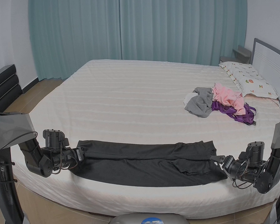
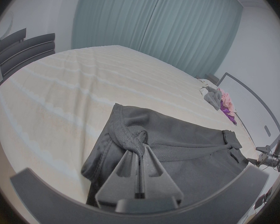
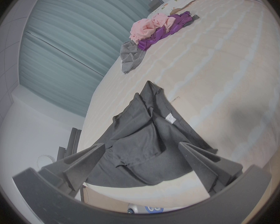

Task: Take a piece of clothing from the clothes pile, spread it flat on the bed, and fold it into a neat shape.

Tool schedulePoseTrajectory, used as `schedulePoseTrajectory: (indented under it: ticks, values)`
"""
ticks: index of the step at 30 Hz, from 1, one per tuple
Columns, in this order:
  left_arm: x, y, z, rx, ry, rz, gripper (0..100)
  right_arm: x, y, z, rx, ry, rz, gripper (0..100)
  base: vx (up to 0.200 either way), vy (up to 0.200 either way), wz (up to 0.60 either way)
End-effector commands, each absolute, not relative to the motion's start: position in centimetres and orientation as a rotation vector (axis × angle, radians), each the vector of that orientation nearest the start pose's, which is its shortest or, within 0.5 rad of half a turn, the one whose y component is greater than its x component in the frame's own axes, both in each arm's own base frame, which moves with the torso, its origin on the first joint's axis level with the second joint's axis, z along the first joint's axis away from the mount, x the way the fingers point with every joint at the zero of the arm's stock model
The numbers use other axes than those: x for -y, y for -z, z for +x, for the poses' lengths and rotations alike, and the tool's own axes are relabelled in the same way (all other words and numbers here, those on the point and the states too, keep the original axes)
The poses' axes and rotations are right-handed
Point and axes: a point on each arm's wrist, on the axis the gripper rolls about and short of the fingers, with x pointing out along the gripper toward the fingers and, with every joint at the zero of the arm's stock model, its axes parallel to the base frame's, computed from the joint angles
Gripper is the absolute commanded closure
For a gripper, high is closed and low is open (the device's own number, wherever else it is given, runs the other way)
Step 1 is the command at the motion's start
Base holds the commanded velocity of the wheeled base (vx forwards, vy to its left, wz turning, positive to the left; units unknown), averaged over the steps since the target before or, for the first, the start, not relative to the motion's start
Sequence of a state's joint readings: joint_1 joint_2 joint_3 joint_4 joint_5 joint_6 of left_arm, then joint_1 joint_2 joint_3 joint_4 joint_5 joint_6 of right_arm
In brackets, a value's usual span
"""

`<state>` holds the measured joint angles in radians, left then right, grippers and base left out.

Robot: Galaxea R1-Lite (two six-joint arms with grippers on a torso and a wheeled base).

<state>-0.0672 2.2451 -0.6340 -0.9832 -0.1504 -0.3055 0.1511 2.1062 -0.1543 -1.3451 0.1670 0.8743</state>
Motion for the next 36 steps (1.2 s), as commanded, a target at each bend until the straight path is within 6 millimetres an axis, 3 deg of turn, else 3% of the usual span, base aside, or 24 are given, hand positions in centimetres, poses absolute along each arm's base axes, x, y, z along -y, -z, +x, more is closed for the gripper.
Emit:
schedulePoseTrajectory:
  ticks: [1, 6, 21, 36]
  values:
    - [2.8, 0.1, 34.2, -0.641, 0.108, -0.354, 100, -4.1, -0.9, 23.9, -0.707, -0.025, 0.843, 0, 0.000, 0.000, 0.00]
    - [3.7, -0.5, 34.9, -0.616, 0.096, -0.427, 100, -4.1, -0.9, 23.9, -0.709, -0.026, 0.842, 0, 0.000, 0.000, 0.00]
    - [4.8, -1.2, 34.6, -0.585, 0.060, -0.407, 100, -4.1, -1.0, 23.9, -0.704, -0.026, 0.844, 0, 0.000, -0.200, 0.00]
    - [6.8, -6.2, 33.0, -0.526, 0.083, -0.408, 100, -4.1, -1.3, 23.8, -0.693, -0.033, 0.845, 0, 0.000, -0.200, 0.00]
